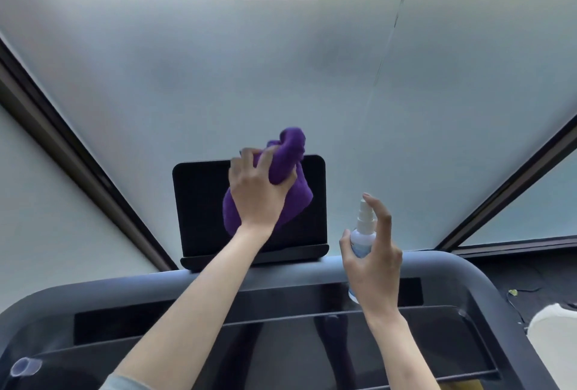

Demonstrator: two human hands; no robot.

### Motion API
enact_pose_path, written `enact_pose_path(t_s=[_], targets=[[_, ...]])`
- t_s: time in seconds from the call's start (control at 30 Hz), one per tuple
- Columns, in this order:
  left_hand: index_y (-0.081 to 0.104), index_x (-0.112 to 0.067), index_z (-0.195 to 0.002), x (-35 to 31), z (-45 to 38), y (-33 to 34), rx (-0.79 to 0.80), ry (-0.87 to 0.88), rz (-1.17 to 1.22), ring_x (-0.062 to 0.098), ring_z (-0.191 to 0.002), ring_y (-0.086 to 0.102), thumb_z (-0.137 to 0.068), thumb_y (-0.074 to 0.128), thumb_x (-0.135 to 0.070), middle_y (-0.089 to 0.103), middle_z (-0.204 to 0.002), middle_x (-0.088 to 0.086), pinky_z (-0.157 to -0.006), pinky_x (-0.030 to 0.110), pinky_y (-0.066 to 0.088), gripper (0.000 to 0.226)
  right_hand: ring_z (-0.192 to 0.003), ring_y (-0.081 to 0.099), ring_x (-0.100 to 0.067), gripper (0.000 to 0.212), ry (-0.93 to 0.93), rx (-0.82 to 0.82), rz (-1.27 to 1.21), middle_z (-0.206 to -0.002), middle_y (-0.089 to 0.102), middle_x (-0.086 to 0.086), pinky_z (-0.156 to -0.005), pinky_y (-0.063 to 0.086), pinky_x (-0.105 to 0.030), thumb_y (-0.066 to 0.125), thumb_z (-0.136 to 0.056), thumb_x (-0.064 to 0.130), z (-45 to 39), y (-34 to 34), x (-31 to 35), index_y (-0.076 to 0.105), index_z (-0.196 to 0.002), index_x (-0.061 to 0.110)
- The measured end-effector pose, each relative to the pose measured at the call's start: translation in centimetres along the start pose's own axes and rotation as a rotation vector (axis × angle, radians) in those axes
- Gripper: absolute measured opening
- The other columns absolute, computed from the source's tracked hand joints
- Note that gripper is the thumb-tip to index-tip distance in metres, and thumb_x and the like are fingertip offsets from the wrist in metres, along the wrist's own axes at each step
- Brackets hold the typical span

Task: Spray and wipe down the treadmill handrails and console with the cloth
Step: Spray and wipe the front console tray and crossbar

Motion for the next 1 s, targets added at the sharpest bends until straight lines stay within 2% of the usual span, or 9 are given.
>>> enact_pose_path(t_s=[0.07, 0.17, 0.27, 0.37, 0.43, 0.57, 0.73, 0.87, 1.0], targets=[[0.064, -0.018, -0.111, -0.7, -2.5, 0.8, 0.051, -0.001, -0.07, 0.027, -0.096, 0.051, -0.079, 0.065, -0.049, 0.058, -0.106, 0.006, -0.084, 0.04, 0.042, 0.044, -0.058, 0.057, -0.02, 0.071, 0.007, -0.015, -0.004, -0.089, 0.056, 0.009, -0.056, 0.053, -0.035, 0.07, -0.079, 0.0, -0.4, -0.4, -0.3, 0.037, -0.13, 0.038], [0.06, -0.021, -0.118, -1.0, -3.1, 4.1, 0.245, -0.032, -0.2, 0.027, -0.105, 0.049, -0.084, 0.054, -0.06, 0.056, -0.114, 0.003, -0.087, 0.041, 0.035, 0.052, -0.061, 0.054, -0.016, 0.069, -0.008, -0.043, -0.011, -0.094, 0.054, 0.023, -0.058, 0.048, -0.017, 0.069, -0.079, 0.001, -0.5, -0.7, -0.4, 0.039, -0.13, 0.037], [0.063, -0.021, -0.115, -1.8, -2.6, 5.3, 0.237, -0.027, -0.202, 0.026, -0.101, 0.05, -0.082, 0.056, -0.061, 0.058, -0.112, 0.001, -0.083, 0.04, 0.035, 0.051, -0.065, 0.053, -0.013, 0.067, -0.024, -0.054, -0.021, -0.099, 0.054, 0.027, -0.06, 0.041, -0.007, 0.069, -0.078, 0.0, -0.3, -1.0, -0.5, 0.041, -0.129, 0.033], [0.066, -0.023, -0.11, -3.1, -2.5, 5.3, 0.215, 0.007, -0.179, 0.025, -0.098, 0.052, -0.078, 0.062, -0.059, 0.06, -0.107, -0.001, -0.081, 0.039, 0.035, 0.048, -0.063, 0.053, -0.012, 0.068, -0.011, -0.045, -0.023, -0.1, 0.056, 0.021, -0.06, 0.041, -0.01, 0.069, -0.078, -0.001, -0.1, -0.7, -0.7, 0.041, -0.129, 0.034], [0.068, -0.023, -0.105, -3.8, -2.1, 5.1, 0.212, 0.056, -0.109, 0.025, -0.096, 0.052, -0.076, 0.067, -0.054, 0.062, -0.103, -0.002, -0.081, 0.038, 0.035, 0.043, -0.064, 0.052, -0.013, 0.068, -0.01, -0.035, -0.028, -0.097, 0.054, 0.029, -0.059, 0.041, -0.012, 0.069, -0.078, 0.0, -0.1, -0.3, -0.6, 0.041, -0.129, 0.034], [0.072, -0.016, -0.09, -4.7, 1.9, 4.4, 0.266, 0.315, -0.022, 0.029, -0.084, 0.056, -0.072, 0.075, -0.044, 0.064, -0.088, 0.002, -0.074, 0.04, 0.043, 0.033, -0.063, 0.054, -0.012, 0.068, -0.016, -0.016, -0.058, -0.093, 0.053, 0.029, -0.057, 0.043, -0.011, 0.068, -0.079, 0.0, 0.0, 0.8, -0.1, 0.04, -0.13, 0.035], [0.07, -0.021, -0.095, -2.3, 2.0, 3.0, 0.135, 0.136, 0.047, 0.024, -0.088, 0.053, -0.074, 0.066, -0.056, 0.06, -0.092, 0.0, -0.079, 0.035, 0.037, 0.042, -0.061, 0.054, -0.012, 0.069, -0.016, -0.033, -0.052, -0.094, 0.053, 0.031, -0.058, 0.048, -0.021, 0.069, -0.078, 0.0, 0.3, 0.5, -0.6, 0.04, -0.129, 0.036], [0.071, -0.023, -0.089, -4.5, 2.6, 5.0, 0.136, 0.25, -0.047, 0.026, -0.089, 0.054, -0.073, 0.062, -0.067, 0.062, -0.096, 0.0, -0.076, 0.038, 0.039, 0.047, -0.067, 0.059, -0.015, 0.071, 0.028, -0.046, -0.029, -0.109, 0.048, 0.044, -0.064, 0.053, -0.03, 0.069, -0.079, 0.0, 0.6, -0.8, -1.9, 0.038, -0.13, 0.038], [0.07, -0.021, -0.076, -3.9, 3.9, 5.2, 0.047, 0.267, -0.07, 0.025, -0.073, 0.056, -0.078, 0.064, -0.061, 0.064, -0.082, -0.002, -0.064, 0.035, 0.044, 0.041, -0.078, 0.064, -0.019, 0.069, 0.054, -0.07, -0.012, -0.114, 0.05, 0.037, -0.074, 0.056, -0.034, 0.069, -0.08, -0.001, 0.8, -2.3, -3.0, 0.039, -0.13, 0.036]])
Point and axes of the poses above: each hand's wrist, its own z-axis away from the middle knuckle, its own y-axis out of the palm, x = y × z, the point moved 8 cm from there along -z, towards the middle knuckle
